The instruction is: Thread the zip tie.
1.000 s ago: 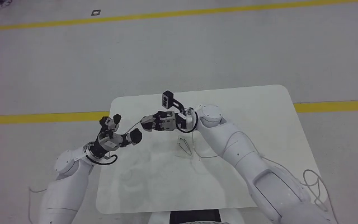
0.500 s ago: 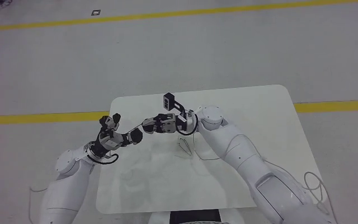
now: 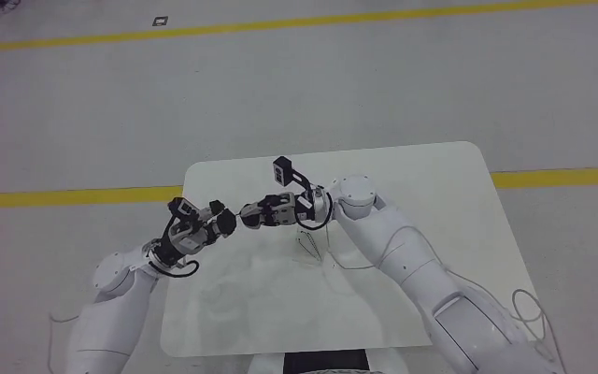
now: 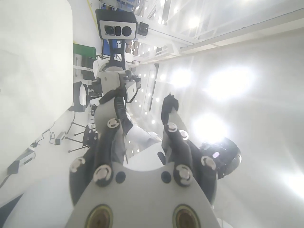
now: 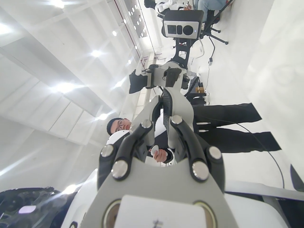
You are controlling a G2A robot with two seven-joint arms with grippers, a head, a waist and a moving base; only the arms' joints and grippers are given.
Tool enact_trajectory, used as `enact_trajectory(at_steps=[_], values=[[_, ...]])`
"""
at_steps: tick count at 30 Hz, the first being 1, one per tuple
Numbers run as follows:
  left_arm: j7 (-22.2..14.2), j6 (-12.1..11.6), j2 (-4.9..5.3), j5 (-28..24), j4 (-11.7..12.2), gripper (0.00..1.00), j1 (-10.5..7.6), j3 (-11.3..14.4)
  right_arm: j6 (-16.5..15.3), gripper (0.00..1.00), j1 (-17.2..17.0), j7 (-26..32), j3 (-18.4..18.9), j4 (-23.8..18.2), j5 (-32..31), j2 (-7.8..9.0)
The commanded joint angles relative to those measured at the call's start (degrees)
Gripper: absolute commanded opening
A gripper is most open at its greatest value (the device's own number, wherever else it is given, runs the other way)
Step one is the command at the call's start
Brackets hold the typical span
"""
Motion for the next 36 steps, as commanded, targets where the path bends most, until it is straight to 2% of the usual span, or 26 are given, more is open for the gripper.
enact_trajectory(at_steps=[1,4,16,21,24,26,36], values=[[0.25,0.1,0.04,0.2,0.06,0.21,0.12,-0.12,0.03,0.0,0.15,0.21,-0.14,-0.37,-0.61,0.15],[0.16,0.3,0.1,0.19,-0.03,0.2,0.21,-0.23,0.28,0.0,0.16,0.16,-0.15,-0.98,-0.71,0.34],[-0.36,0.79,0.42,2.06,-0.47,0.03,0.61,-0.22,0.9,0.0,0.04,-0.47,-0.98,-2.64,-1.33,0.82],[-0.47,0.74,0.57,3.04,-0.63,0.07,0.6,-0.22,1.01,0.0,0.19,-0.92,-1.36,-3.05,-1.17,0.91],[-0.23,0.52,0.65,3.55,-0.55,0.14,0.56,-0.3,1.02,0.0,0.35,-1.02,-1.53,-3.22,-1.19,0.99],[-0.07,0.51,0.69,3.59,-0.45,0.22,0.5,-0.38,1.06,0.0,0.45,-1.07,-1.65,-3.26,-1.34,1.05],[-0.25,0.78,0.91,3.95,-0.39,0.16,0.57,-0.45,1.82,0.0,0.97,-1.41,-2.77,-3.18,-1.74,1.17]])
